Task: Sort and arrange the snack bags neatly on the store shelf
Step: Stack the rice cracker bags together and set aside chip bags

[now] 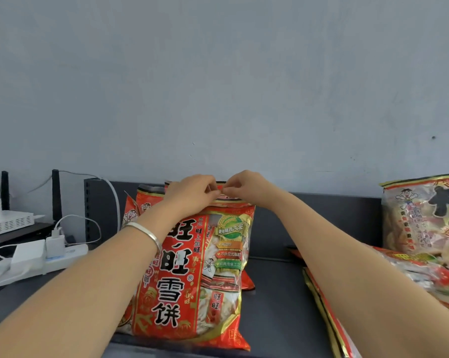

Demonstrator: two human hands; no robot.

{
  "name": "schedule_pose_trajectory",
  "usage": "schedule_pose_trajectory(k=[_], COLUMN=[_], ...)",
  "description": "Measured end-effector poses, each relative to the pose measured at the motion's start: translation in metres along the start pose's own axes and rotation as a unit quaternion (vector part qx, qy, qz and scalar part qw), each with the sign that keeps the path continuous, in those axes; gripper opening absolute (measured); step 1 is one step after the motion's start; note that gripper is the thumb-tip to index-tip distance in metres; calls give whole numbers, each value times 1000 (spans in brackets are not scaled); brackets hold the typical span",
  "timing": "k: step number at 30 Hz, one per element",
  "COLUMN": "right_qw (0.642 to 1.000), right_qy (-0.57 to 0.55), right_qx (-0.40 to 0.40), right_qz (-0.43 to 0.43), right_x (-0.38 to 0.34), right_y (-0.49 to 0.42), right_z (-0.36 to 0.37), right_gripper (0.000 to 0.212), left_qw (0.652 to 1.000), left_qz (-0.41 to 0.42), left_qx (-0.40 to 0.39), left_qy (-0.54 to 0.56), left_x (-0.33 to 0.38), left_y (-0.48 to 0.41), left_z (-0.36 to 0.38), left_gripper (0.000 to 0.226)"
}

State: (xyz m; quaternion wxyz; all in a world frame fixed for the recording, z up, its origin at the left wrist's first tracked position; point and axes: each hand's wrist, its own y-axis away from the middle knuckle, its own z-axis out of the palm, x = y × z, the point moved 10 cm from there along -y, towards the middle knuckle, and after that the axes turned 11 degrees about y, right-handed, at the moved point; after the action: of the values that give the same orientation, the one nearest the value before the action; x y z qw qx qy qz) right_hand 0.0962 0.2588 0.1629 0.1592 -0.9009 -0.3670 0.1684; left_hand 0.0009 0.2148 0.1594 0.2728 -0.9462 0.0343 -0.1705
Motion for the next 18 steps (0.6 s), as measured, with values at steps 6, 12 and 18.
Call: schedule_pose_trajectory(k=[6, 12, 18], right_qw=[995, 992, 989], right_qy=[90, 116, 123], right_qx=[27, -1, -30], right_qz=[22, 52, 80], right_x=[22, 71, 129], right_y=[41, 111, 190], right_z=[-27, -47, -59], right_gripper=[27, 27, 25], left_qw=[998, 997, 994], left_qz=[21, 53, 98], left_qx=[50, 54, 50], left_qy=[-9, 33, 27], left_x=[38, 108, 189], left_y=[22, 37, 66], left_z=[-12, 17, 70], left_gripper=[23, 17, 17])
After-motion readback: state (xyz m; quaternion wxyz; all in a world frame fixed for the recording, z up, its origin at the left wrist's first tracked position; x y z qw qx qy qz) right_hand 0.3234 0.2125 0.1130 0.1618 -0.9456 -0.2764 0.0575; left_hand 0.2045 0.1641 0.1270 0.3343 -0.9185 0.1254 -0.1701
